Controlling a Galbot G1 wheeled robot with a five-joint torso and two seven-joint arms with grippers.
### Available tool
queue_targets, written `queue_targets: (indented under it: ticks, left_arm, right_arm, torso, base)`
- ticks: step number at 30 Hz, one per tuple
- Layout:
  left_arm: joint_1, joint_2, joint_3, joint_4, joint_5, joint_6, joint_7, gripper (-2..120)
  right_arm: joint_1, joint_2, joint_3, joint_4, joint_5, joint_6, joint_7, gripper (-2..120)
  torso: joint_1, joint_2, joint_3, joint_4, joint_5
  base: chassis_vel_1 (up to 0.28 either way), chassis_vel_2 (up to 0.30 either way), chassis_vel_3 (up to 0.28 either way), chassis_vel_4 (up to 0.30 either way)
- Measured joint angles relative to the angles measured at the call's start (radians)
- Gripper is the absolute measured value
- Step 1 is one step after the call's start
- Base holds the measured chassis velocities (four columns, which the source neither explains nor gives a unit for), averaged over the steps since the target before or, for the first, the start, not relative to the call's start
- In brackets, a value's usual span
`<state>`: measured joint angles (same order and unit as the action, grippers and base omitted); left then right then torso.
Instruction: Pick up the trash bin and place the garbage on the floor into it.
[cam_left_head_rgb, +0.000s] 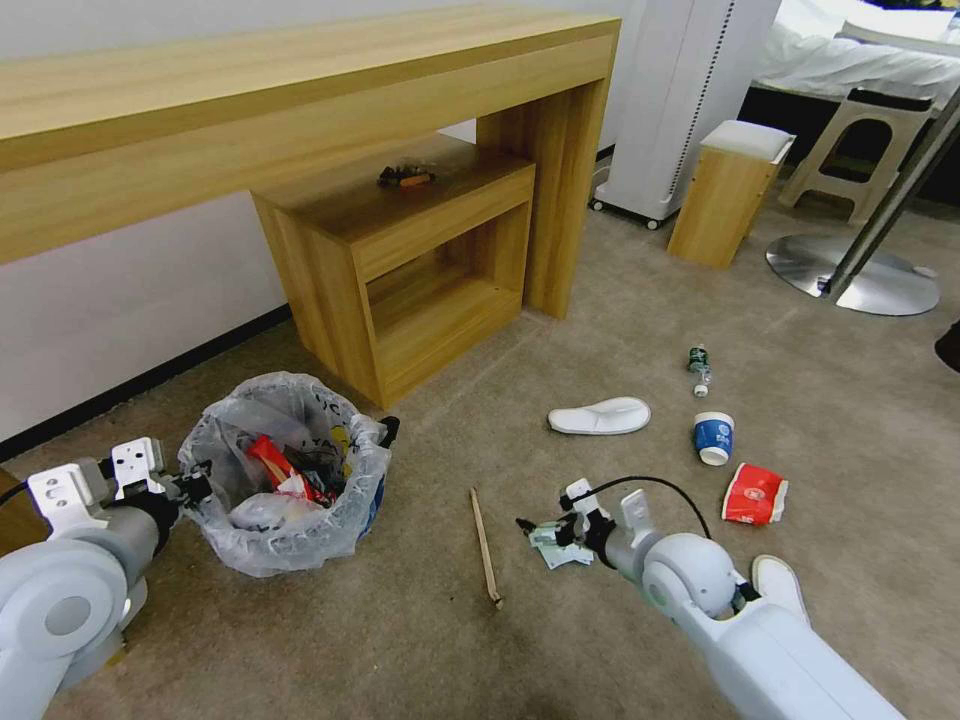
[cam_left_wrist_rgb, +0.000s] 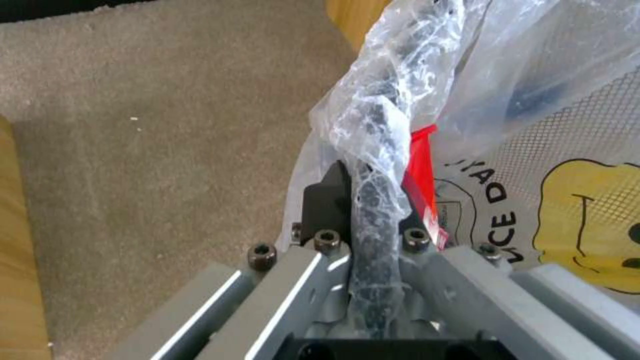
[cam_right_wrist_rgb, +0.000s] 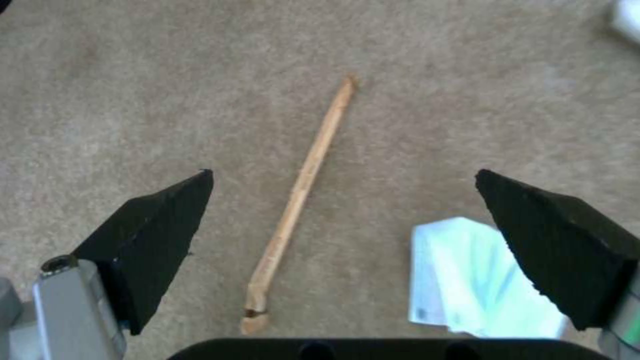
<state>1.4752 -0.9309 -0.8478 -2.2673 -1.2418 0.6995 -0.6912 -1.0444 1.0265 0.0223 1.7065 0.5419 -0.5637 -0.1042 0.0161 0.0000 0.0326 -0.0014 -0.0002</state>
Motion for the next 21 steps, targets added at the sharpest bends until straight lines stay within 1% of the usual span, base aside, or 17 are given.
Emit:
queue_targets:
  ticks: [6,14,17,18,21]
  left_arm:
    - [0.001,-0.004,0.0,-0.009,0.003,0.0,0.001,0]
    - [-0.001,-0.013,0.001,-0.01,0.012,0.0,0.002,0]
    - [-0.001,-0.016,0.001,-0.012,0.013,0.0,0.003,0]
    - [-0.001,-0.016,0.001,-0.012,0.013,0.0,0.003,0]
    - [-0.004,-0.018,0.001,-0.013,0.014,0.0,0.004,0]
  right_arm:
    - [0.023,0.027,-0.048,-0.044,0.027,0.017,-0.012,100]
    - [0.069,0.066,-0.13,-0.135,0.071,0.078,-0.011,100]
    - [0.094,0.092,-0.169,-0.161,0.116,0.07,0.036,100]
    - [0.094,0.092,-0.169,-0.161,0.116,0.07,0.036,100]
    - [0.115,0.122,-0.206,-0.177,0.158,0.021,0.111,100]
  torso:
    - [0.0,0.0,0.0,0.0001,0.0001]
    - [0.0,0.0,0.0,0.0001,0.0001]
    - [0.0,0.0,0.0,0.0,0.0002]
    - [0.0,0.0,0.0,0.0,0.0002]
    - [0.0,0.0,0.0,0.0001,0.0001]
  base:
    - [0.0,0.0,0.0,0.0]
    - [0.0,0.0,0.0,0.0]
    - [0.0,0.0,0.0,0.0]
    - [0.0,0.0,0.0,0.0]
    - [0.0,0.0,0.0,0.0]
